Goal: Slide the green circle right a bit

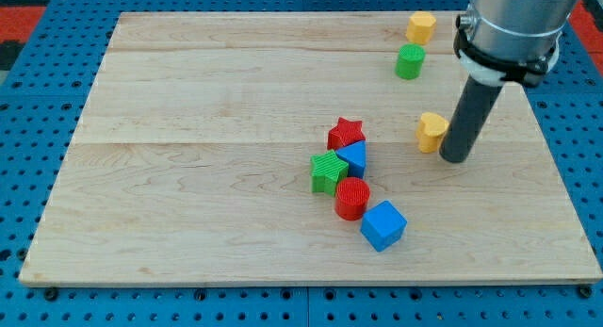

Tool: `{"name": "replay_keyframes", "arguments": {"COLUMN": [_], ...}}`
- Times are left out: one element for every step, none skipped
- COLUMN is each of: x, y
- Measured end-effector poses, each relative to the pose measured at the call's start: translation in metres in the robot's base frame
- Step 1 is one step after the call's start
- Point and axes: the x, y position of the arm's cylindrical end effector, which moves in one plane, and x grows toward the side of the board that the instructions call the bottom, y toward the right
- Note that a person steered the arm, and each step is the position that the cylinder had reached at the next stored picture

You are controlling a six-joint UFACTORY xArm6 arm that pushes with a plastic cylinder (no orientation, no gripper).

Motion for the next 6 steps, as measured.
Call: {"name": "replay_keyframes", "arguments": {"x": [-0.039,-0.046,-0.091,-0.109,-0.142,-0.153], "y": [0.000,-0.003,-0.054,-0.091,-0.071,-0.051]}}
